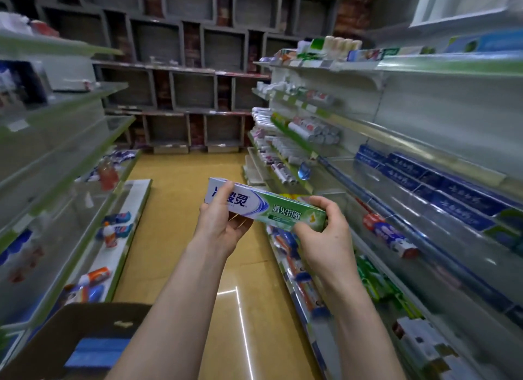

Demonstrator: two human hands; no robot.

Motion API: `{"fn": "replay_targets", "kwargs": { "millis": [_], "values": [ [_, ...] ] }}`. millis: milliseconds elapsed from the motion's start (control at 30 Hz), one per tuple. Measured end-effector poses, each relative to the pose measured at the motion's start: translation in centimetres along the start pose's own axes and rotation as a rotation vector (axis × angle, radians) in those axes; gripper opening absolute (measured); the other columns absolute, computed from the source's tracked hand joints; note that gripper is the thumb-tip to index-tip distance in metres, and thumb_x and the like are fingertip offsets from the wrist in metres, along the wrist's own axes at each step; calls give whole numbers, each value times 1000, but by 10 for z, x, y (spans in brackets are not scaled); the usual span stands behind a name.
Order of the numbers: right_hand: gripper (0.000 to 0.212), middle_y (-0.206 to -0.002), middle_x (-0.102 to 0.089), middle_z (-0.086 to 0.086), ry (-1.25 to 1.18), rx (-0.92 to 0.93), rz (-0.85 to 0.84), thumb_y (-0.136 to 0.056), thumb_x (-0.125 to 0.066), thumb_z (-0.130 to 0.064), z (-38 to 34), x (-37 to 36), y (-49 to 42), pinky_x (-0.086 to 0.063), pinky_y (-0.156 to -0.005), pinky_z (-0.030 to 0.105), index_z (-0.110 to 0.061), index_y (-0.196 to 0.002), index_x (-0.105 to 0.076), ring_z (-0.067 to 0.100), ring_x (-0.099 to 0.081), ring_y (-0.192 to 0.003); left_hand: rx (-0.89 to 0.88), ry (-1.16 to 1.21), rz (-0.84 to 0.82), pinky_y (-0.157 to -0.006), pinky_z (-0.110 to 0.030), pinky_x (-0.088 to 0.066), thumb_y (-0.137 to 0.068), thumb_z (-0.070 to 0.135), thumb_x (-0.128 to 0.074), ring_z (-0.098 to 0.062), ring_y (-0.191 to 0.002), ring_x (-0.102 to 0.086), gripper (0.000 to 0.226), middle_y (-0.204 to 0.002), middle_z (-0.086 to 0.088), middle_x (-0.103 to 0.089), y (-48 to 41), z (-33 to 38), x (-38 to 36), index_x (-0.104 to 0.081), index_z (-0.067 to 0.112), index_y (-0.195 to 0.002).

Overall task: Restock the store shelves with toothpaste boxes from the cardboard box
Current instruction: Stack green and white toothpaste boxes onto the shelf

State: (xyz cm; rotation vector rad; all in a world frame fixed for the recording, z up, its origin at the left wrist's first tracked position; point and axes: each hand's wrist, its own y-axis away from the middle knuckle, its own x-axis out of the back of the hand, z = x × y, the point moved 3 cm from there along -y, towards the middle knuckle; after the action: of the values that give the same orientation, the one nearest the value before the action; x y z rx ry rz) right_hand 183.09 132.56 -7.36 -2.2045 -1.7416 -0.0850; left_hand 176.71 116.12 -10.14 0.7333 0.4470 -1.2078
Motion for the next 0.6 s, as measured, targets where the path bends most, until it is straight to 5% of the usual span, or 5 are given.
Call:
{"fn": "replay_targets", "kwargs": {
  "millis": [100, 167, 233, 367, 600],
  "values": [
    [46, -118, -55, -2, -7, 22, 57, -80, -63, -15, 6, 38, -22, -55, -83, 36, -43, -113, -47, 13, -61, -98, 6, -16, -53, -63, -35, -56, -83, 28, -70, -26, -82, -66, 59, -98, -12, -65, -7, -18, -42, -46, 11, -135],
    [45, -119, -55, -1, -12, 28, 94, -84, -62, -9, 14, 65, -37, -52, -69, 16, -38, -114, -48, 6, -61, -91, 30, -20, -93, -60, -35, -57, -84, 27, -70, -27, -82, -66, 59, -97, -13, -64, -11, -34, -69, -45, 10, -135],
    [44, -118, -55, -1, -1, 25, 123, -85, -61, -9, 19, 85, -47, -48, -62, 12, -38, -114, -48, 3, -60, -88, 43, -30, -123, -59, -37, -58, -85, 25, -68, -28, -81, -66, 57, -93, -13, -64, -17, -47, -92, -45, 9, -135],
    [44, -118, -55, -1, 1, 19, 207, -84, -62, -11, 25, 117, -66, -53, -81, 31, -40, -114, -49, 11, -60, -95, 57, -77, -187, -62, -39, -58, -86, 23, -67, -27, -79, -65, 52, -87, -10, -63, -30, -66, -137, -48, 9, -132],
    [42, -117, -56, 2, 56, 30, 363, -85, -64, -13, 38, 158, -111, -53, -85, 39, -42, -111, -49, 16, -60, -96, 144, -138, -316, -61, -36, -55, -85, 26, -67, -25, -79, -66, 55, -90, -9, -66, -70, -100, -211, -49, 11, -134]
  ]
}}
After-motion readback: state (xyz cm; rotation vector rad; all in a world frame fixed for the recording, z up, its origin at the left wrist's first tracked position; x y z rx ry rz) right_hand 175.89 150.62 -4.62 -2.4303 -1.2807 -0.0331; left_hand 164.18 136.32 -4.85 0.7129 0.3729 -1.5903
